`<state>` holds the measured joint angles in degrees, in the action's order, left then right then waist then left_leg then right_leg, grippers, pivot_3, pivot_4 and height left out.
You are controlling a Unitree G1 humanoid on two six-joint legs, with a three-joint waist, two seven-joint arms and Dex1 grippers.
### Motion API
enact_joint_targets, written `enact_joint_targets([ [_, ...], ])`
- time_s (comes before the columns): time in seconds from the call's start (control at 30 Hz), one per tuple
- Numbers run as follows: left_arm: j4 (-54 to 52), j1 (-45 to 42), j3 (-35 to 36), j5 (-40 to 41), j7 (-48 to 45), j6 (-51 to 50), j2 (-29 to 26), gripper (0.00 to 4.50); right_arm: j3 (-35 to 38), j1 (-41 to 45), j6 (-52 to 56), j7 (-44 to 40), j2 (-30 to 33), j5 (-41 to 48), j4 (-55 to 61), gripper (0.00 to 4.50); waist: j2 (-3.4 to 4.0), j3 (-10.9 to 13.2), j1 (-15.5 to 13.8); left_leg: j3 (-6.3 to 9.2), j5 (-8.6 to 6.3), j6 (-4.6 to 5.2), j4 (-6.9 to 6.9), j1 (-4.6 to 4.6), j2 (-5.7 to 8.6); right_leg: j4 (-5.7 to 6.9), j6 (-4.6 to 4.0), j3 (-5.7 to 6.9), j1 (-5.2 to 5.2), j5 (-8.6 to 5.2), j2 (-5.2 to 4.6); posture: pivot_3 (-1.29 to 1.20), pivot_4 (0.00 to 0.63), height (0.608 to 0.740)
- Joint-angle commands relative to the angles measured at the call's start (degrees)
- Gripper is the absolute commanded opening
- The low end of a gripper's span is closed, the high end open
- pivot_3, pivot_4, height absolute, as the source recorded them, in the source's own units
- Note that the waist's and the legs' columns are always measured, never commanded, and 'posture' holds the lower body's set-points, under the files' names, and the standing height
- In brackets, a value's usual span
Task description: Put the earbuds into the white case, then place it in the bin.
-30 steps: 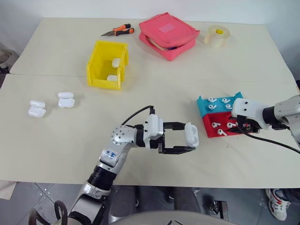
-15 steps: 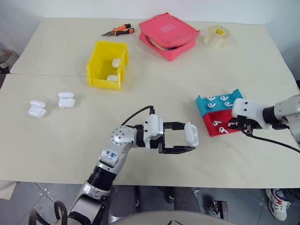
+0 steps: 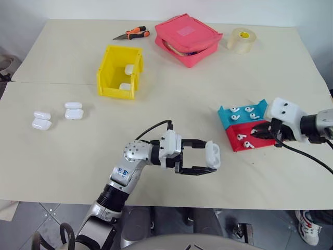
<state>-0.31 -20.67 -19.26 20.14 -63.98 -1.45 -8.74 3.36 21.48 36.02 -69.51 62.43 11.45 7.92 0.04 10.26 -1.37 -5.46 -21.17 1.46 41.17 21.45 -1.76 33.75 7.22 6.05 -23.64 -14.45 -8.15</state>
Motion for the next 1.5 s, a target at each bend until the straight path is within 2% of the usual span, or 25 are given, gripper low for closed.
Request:
enact_joint_targets([
  [0.03, 1.6, -1.5, 0.5, 2.0, -2.6, 2.6, 1.0, 2.76, 8.9, -1.5, 7.2, 3.0, -2.9, 8.3, 7.5, 0.51, 0.0, 0.0, 0.0, 0.0, 0.0, 0.0, 0.0, 0.0, -0.01, 0.0, 0.0, 0.01, 0.0, 0.0, 0.0, 0.0, 0.15, 0.74],
  [0.2, 7.9, -5.2, 3.2, 4.8, -7.1, 5.3, 2.4, 2.76, 20.6, -5.7, 17.9, 8.5, -11.4, 23.0, 18.2, 0.51, 0.0, 0.0, -0.1, 0.07, 0.01, 0.02, -0.01, 0.02, 0.01, 0.0, 0.0, 0.05, 0.01, 0.0, -0.05, 0.0, 0.15, 0.74],
  [0.3, 10.3, -6.8, 4.2, 5.5, -8.8, 5.6, 2.7, 2.76, 24.8, -9.5, 18.3, 11.0, -17.8, 32.3, 25.5, 0.51, 0.01, 0.0, -0.1, 0.07, 0.0, 0.05, -0.05, 0.04, 0.02, 0.01, 0.0, 0.08, 0.01, 0.0, -0.06, 0.0, 0.15, 0.74],
  [0.43, 13.1, -8.5, 5.6, 6.2, -11.0, 6.0, 2.7, 2.76, 26.0, -14.3, 22.1, 18.4, -23.3, 42.5, 31.5, 0.51, 0.01, 0.0, 0.0, 0.04, -0.02, 0.08, -0.14, 0.06, 0.08, 0.08, 0.02, 0.08, 0.0, 0.01, -0.04, 0.0, 0.15, 0.74],
  [0.63, 16.4, -10.4, 7.1, 6.5, -14.5, 6.8, 2.7, 2.76, 24.6, -16.3, 20.1, 29.5, -29.1, 53.4, 34.8, 0.51, 0.0, 0.0, 0.0, 0.03, -0.04, 0.15, -0.12, 0.07, 0.09, 0.06, 0.05, 0.06, 0.01, 0.03, -0.04, 0.0, 0.15, 0.74],
  [0.77, 17.6, -11.2, 8.0, 6.8, -15.9, 7.0, 3.0, 2.76, 21.9, -17.3, 17.0, 32.8, -30.8, 54.9, 35.7, 0.51, 0.01, 0.0, 0.0, 0.03, -0.05, 0.16, -0.15, 0.07, 0.09, 0.04, 0.05, 0.06, 0.01, 0.03, 0.01, 0.0, 0.15, 0.74],
  [0.93, 16.9, -11.4, 8.4, 7.3, -16.8, 6.4, 3.5, 2.76, 17.6, -19.6, 13.1, 32.3, -30.3, 52.4, 35.2, 0.51, 0.0, 0.0, 0.0, 0.01, -0.08, 0.21, -0.15, 0.1, 0.15, 0.0, 0.05, 0.06, 0.01, 0.03, 0.03, 0.0, 0.15, 0.74],
  [1.27, 14.1, -10.9, 8.0, 8.2, -18.5, 5.4, 3.6, 2.76, 10.3, -18.9, 4.0, 28.9, -30.5, 44.9, 30.4, 0.51, 0.0, 0.0, 0.0, 0.01, -0.09, 0.22, -0.15, 0.09, 0.15, -0.02, 0.05, 0.05, 0.01, 0.03, 0.15, 0.0, 0.15, 0.74],
  [1.5, 13.0, -10.6, 8.2, 8.5, -18.7, 5.2, 3.7, 2.76, 7.4, -21.6, 0.3, 25.5, -28.0, 40.5, 29.1, 0.51, 0.0, 0.0, 0.0, 0.01, -0.09, 0.22, -0.15, 0.1, 0.14, -0.07, 0.05, 0.05, 0.02, 0.03, 0.15, 0.0, 0.15, 0.74],
])
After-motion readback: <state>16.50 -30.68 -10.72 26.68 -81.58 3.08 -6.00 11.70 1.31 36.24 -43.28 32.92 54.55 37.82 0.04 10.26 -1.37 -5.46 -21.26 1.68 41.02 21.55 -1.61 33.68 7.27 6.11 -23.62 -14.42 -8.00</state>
